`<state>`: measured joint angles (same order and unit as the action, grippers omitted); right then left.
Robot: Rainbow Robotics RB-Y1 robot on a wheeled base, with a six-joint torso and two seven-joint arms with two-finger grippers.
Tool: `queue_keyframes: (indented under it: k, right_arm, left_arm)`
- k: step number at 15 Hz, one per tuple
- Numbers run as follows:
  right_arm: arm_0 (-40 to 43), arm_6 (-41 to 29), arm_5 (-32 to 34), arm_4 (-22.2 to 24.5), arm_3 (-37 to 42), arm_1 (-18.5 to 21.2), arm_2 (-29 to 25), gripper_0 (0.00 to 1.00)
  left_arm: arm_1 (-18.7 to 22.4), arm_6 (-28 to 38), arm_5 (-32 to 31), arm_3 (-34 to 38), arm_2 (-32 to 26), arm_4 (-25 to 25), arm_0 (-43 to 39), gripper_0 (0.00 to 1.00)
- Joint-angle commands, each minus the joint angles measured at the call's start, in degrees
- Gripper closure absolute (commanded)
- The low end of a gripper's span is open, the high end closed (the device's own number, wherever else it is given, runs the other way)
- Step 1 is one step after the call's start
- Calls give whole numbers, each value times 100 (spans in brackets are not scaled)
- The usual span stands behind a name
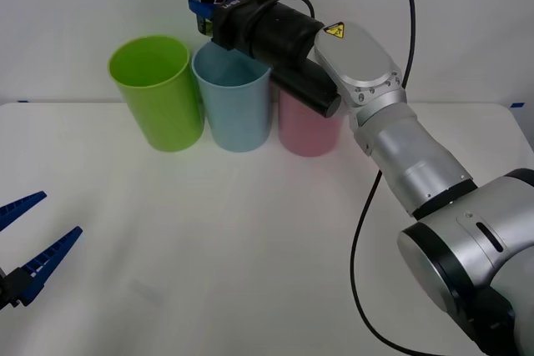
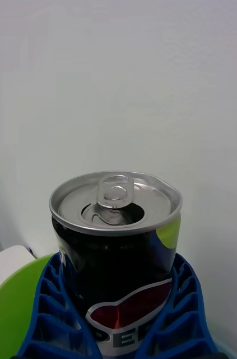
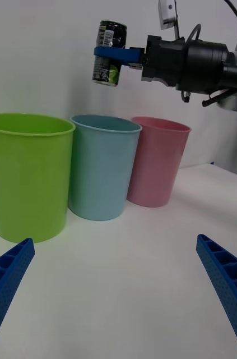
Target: Grasp the object on the table and drop it into the matching bin: aluminum can to the light blue bin, PET bottle to the pink bin.
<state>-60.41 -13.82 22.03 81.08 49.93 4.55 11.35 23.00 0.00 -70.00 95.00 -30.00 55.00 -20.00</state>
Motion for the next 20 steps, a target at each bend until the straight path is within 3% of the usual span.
queue_keyframes:
  k: [1, 5, 6, 7, 8, 15, 20]
  right_arm:
    - [3, 20, -23, 39, -27, -24, -1, 100]
    - [3, 134, -23, 118, -27, -16, -71, 100]
    - [3, 178, -23, 145, -18, -7, -89, 81]
    - [3, 231, -23, 180, -27, 2, -115, 20]
    - [3, 266, -23, 180, -27, 19, -115, 0]
    - [153, 327, 249, 13, 26, 99, -106, 0]
    - [1031, 266, 355, -365, 1256, 591, 404, 0]
  left_arm:
    - [0, 0, 0, 0, 0, 0, 0, 0]
    - [0, 0, 0, 0, 0, 0, 0, 0]
    - [0, 0, 0, 0, 0, 0, 0, 0]
    - [0, 0, 0, 0, 0, 0, 0, 0]
    - [0, 0, 0, 0, 0, 0, 0, 0]
    - [0, 0, 0, 0, 0, 0, 0, 0]
    - [0, 0, 0, 0, 0, 0, 0, 0]
